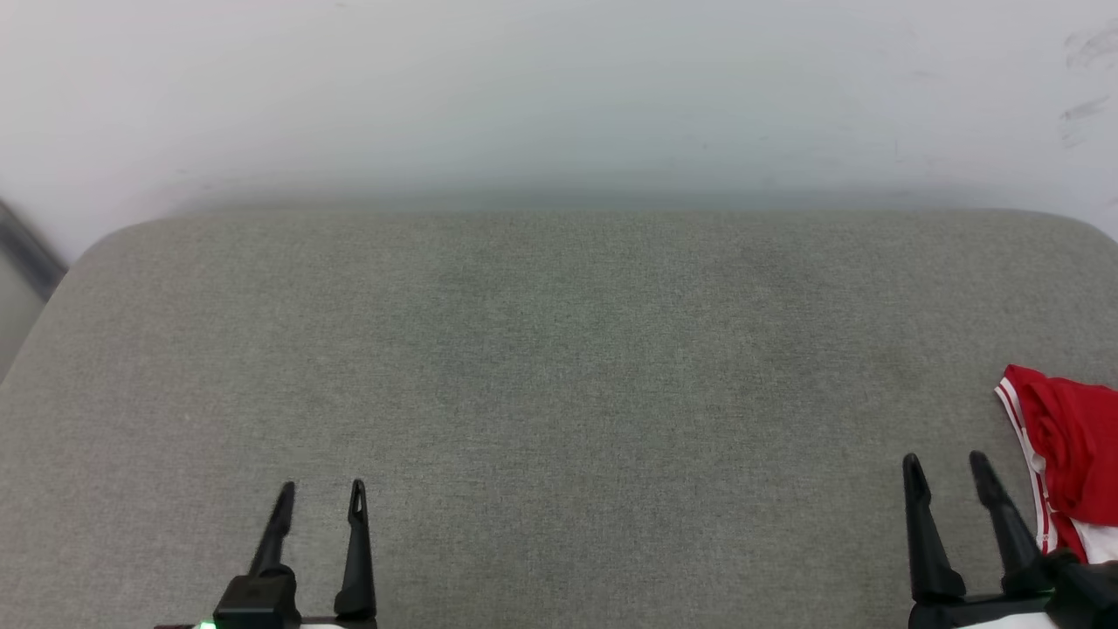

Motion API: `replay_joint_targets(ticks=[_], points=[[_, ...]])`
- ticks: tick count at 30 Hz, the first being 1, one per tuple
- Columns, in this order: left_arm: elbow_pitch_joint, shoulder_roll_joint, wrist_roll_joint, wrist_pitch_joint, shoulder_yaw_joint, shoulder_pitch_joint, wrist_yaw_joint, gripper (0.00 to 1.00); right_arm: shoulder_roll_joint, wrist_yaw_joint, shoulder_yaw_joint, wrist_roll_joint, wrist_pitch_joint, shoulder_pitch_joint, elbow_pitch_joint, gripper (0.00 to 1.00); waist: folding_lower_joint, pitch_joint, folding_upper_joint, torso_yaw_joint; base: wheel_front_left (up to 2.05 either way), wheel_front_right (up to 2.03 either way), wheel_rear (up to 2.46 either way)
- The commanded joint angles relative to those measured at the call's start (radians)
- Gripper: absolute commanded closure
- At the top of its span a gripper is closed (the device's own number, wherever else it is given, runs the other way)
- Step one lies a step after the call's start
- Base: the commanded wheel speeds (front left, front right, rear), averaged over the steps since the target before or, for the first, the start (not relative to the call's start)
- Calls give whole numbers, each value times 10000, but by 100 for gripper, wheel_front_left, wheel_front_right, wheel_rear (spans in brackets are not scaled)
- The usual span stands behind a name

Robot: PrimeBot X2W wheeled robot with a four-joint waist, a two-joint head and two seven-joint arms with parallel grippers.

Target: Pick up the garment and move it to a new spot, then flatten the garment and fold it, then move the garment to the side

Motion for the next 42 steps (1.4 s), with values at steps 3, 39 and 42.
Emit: replay_joint_targets(ticks=[3, 39, 42], points=[[307, -17, -29, 46, -19, 36, -5, 100, 0, 2, 19, 20, 11, 64, 282, 100, 1, -2, -1, 0, 0, 0, 0], [1069, -21, -6414, 1567, 560, -1023, -664, 100, -276, 0, 123, 6276, 1249, -1061, 1301, 100, 1, 6, -1, -21, 0, 0, 0], [1122, -22, -6862, 1676, 600, -1092, -711, 100, -285, 0, 117, 6708, 1346, -1141, 1368, 100, 1, 7, -1, -22, 0, 0, 0]])
